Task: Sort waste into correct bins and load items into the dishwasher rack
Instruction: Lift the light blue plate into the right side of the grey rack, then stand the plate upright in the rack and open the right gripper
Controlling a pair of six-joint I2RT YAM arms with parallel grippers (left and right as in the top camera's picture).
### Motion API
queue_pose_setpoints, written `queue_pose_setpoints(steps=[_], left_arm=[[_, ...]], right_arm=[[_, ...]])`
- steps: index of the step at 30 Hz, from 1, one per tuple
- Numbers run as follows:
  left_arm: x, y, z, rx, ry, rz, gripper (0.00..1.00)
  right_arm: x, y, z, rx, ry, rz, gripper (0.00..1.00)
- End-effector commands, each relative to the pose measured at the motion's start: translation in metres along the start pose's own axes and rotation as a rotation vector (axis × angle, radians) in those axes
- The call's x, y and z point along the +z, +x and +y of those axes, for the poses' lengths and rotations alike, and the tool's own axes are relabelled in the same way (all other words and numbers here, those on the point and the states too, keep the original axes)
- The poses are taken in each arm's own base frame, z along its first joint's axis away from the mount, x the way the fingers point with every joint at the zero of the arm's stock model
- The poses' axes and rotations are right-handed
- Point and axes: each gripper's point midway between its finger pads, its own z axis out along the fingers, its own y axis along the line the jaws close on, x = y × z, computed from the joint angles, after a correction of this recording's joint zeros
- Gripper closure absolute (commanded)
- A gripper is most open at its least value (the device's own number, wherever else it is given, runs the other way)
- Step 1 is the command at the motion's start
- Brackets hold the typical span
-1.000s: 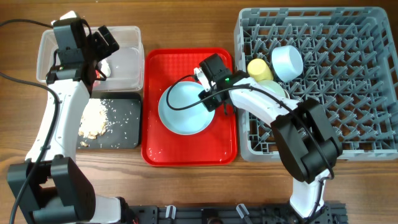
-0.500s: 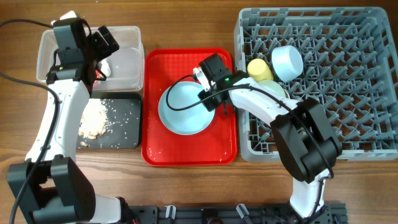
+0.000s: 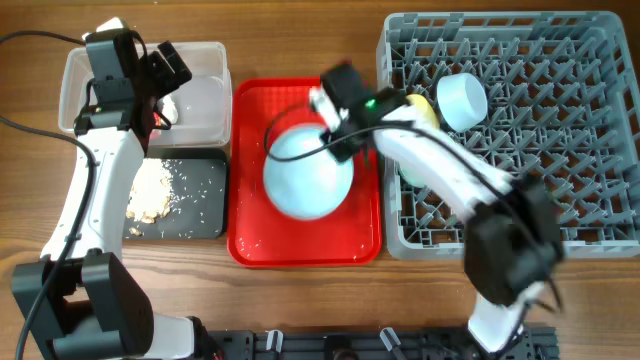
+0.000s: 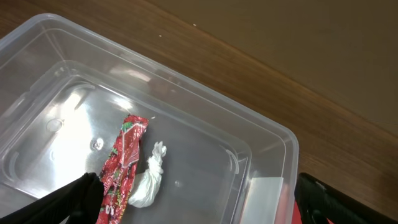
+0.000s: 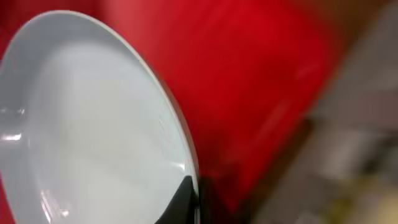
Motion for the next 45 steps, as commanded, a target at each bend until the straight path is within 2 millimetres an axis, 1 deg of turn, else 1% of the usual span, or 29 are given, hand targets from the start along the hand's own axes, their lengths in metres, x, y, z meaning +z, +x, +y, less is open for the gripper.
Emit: queue_pose_setpoints(steps=[1, 2, 4, 5, 6, 7, 9, 10, 11, 13, 15, 16, 18, 21, 22, 24, 26, 29, 31, 33, 34, 37, 38, 39, 41, 42, 43, 44, 45], left_arm=[[-0.002, -0.004, 0.001, -0.008, -0.001, -0.012, 0.00], [-0.002, -0.004, 0.001, -0.008, 0.000, -0.011, 0.00], [-0.002, -0.004, 0.001, -0.008, 0.000, -0.011, 0.00], [-0.002, -0.004, 0.001, -0.008, 0.000, -0.011, 0.00], [-0.002, -0.004, 0.001, -0.008, 0.000, -0.011, 0.00], [-0.002, -0.004, 0.001, -0.008, -0.001, -0.011, 0.00], [-0.002, -0.004, 0.001, -0.008, 0.000, -0.011, 0.00], [-0.002, -0.004, 0.001, -0.008, 0.000, -0.011, 0.00], [-0.002, -0.004, 0.001, -0.008, -0.001, -0.011, 0.00], [-0.002, -0.004, 0.001, -0.008, -0.001, -0.011, 0.00], [-0.002, -0.004, 0.001, -0.008, 0.000, -0.011, 0.00], [-0.002, -0.004, 0.001, -0.008, 0.000, -0.011, 0.00], [-0.002, -0.004, 0.001, -0.008, -0.001, -0.011, 0.00], [-0.002, -0.004, 0.001, -0.008, -0.001, -0.012, 0.00], [-0.002, -0.004, 0.001, -0.008, -0.001, -0.011, 0.00], [-0.002, -0.004, 0.001, -0.008, 0.000, -0.011, 0.00], [-0.002, -0.004, 0.001, -0.008, 0.000, -0.011, 0.00], [-0.002, -0.004, 0.001, -0.008, -0.001, -0.011, 0.00], [-0.002, -0.004, 0.001, -0.008, -0.001, -0.011, 0.00], [-0.002, -0.004, 0.001, -0.008, 0.000, -0.011, 0.00], [-0.002, -0.004, 0.001, -0.008, 0.000, -0.011, 0.00], [-0.002, -0.004, 0.001, -0.008, -0.001, -0.012, 0.00], [-0.002, -0.004, 0.001, -0.008, 0.000, -0.011, 0.00], [-0.002, -0.004, 0.001, -0.008, 0.000, -0.011, 0.00], [-0.002, -0.004, 0.001, -0.008, -0.001, -0.012, 0.00], [-0.002, -0.004, 0.001, -0.008, 0.000, -0.011, 0.00], [-0.002, -0.004, 0.001, -0.008, 0.000, -0.011, 0.00], [-0.002, -0.004, 0.001, -0.008, -0.001, -0.011, 0.00], [-0.002, -0.004, 0.001, -0.008, -0.001, -0.011, 0.00]], right_arm=[[-0.216, -0.032, -0.096, 0.158, 0.572, -0.341, 0.96], [-0.258, -0.002, -0.121, 0.223, 0.755, -0.319, 0.96], [-0.281, 0.030, -0.138, 0.239, 0.876, -0.242, 0.96], [-0.289, 0.053, -0.151, 0.261, 0.933, -0.171, 0.96], [-0.289, 0.073, -0.161, 0.266, 0.949, -0.084, 0.96], [-0.288, 0.089, -0.172, 0.300, 0.964, -0.025, 0.96], [-0.286, 0.114, -0.199, 0.381, 0.997, 0.063, 0.96], [-0.284, 0.120, -0.207, 0.401, 1.004, 0.087, 0.96], [-0.274, 0.131, -0.219, 0.447, 1.012, 0.134, 0.96], [-0.253, 0.154, -0.239, 0.469, 1.038, 0.261, 0.96], [-0.243, 0.164, -0.252, 0.476, 1.059, 0.320, 0.96], [-0.232, 0.167, -0.257, 0.485, 1.045, 0.349, 0.96], [-0.222, 0.167, -0.262, 0.446, 1.040, 0.392, 0.96], [-0.227, 0.155, -0.276, 0.354, 1.103, 0.405, 0.96], [-0.227, 0.146, -0.282, 0.298, 1.107, 0.400, 0.96], [-0.227, 0.139, -0.285, 0.271, 1.106, 0.388, 0.96], [-0.214, 0.135, -0.280, 0.252, 1.023, 0.364, 0.96], [-0.210, 0.136, -0.278, 0.249, 1.000, 0.364, 0.96], [-0.203, 0.134, -0.274, 0.246, 0.952, 0.349, 0.93], [-0.195, 0.132, -0.268, 0.244, 0.894, 0.330, 0.80], [-0.195, 0.132, -0.269, 0.244, 0.895, 0.330, 0.75], [-0.195, 0.126, -0.271, 0.248, 0.906, 0.305, 0.53], [-0.196, 0.121, -0.271, 0.252, 0.914, 0.281, 0.47], [-0.193, 0.109, -0.267, 0.252, 0.897, 0.224, 0.43], [-0.183, 0.082, -0.249, 0.232, 0.776, 0.104, 0.40], [-0.178, 0.064, -0.236, 0.215, 0.696, 0.034, 0.38], [-0.175, 0.044, -0.221, 0.193, 0.625, -0.048, 0.33], [-0.175, 0.027, -0.211, 0.176, 0.582, -0.116, 0.30], [-0.171, 0.013, -0.199, 0.162, 0.506, -0.179, 0.30]])
